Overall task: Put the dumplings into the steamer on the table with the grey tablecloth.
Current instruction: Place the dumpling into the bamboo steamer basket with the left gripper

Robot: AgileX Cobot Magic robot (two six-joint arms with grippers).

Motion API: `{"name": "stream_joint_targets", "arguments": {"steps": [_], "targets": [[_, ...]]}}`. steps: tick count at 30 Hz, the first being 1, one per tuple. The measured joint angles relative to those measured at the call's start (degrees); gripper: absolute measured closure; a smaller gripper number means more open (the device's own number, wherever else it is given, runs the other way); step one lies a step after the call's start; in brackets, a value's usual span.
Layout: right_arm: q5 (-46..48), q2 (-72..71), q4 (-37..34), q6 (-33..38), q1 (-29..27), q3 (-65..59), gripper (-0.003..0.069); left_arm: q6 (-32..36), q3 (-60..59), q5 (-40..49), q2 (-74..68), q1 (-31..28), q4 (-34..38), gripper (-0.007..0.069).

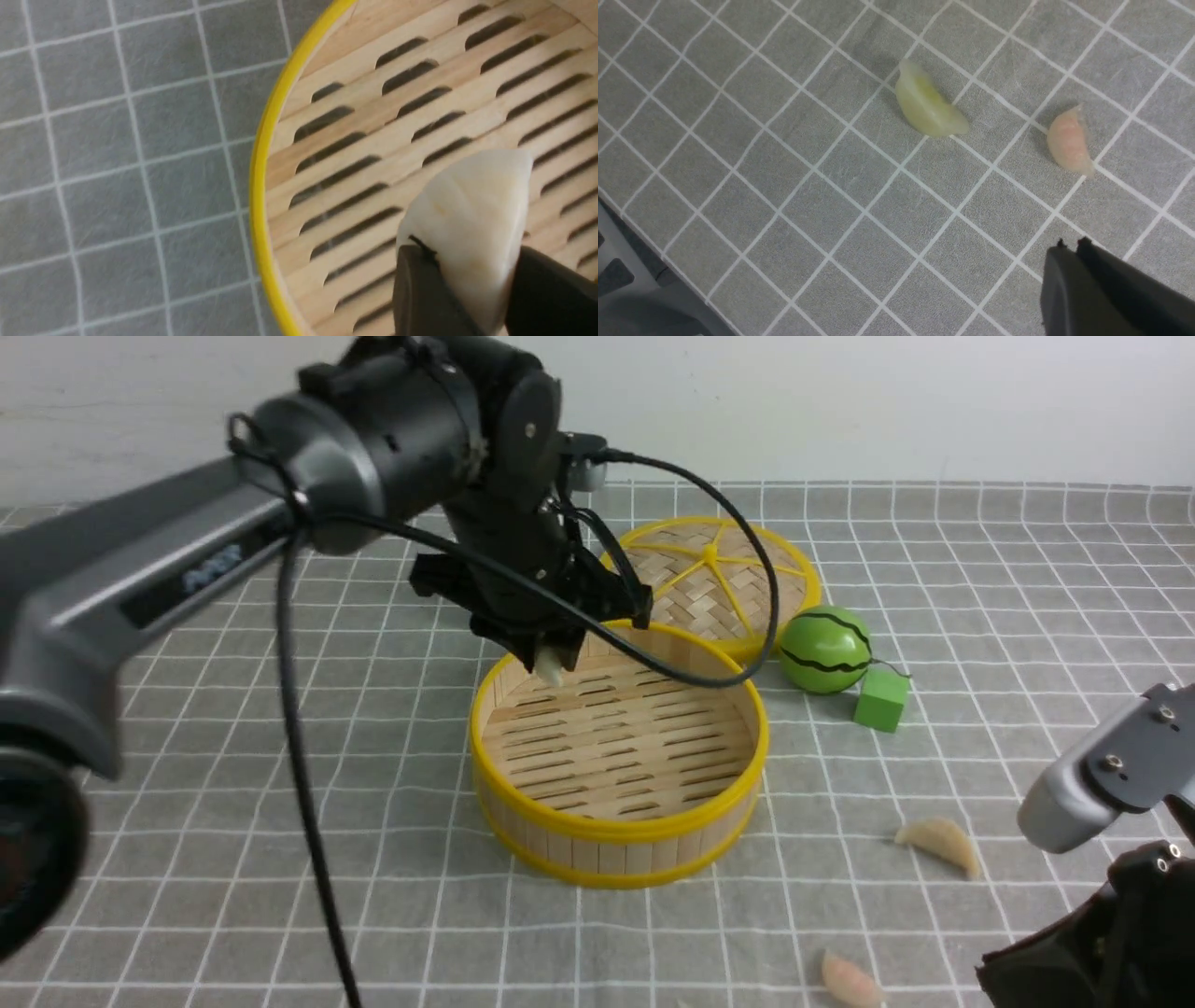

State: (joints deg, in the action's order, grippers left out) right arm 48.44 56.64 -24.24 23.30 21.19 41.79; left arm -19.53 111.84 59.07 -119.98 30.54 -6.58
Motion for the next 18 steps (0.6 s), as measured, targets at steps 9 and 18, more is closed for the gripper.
{"name": "stream_joint_targets", "arguments": {"steps": [9, 18], "targets": [[-0.13, 0.0, -0.28, 0.0, 0.0, 0.0, 0.0617, 0.0, 7.13, -0.68, -11.59, 0.0, -1.64, 0.0405], [0.31, 0.42, 0.82, 0.0, 0.0, 1.01, 0.0608, 0.02, 7.3, 1.96, -9.11, 0.0, -2.36, 0.0312]]}}
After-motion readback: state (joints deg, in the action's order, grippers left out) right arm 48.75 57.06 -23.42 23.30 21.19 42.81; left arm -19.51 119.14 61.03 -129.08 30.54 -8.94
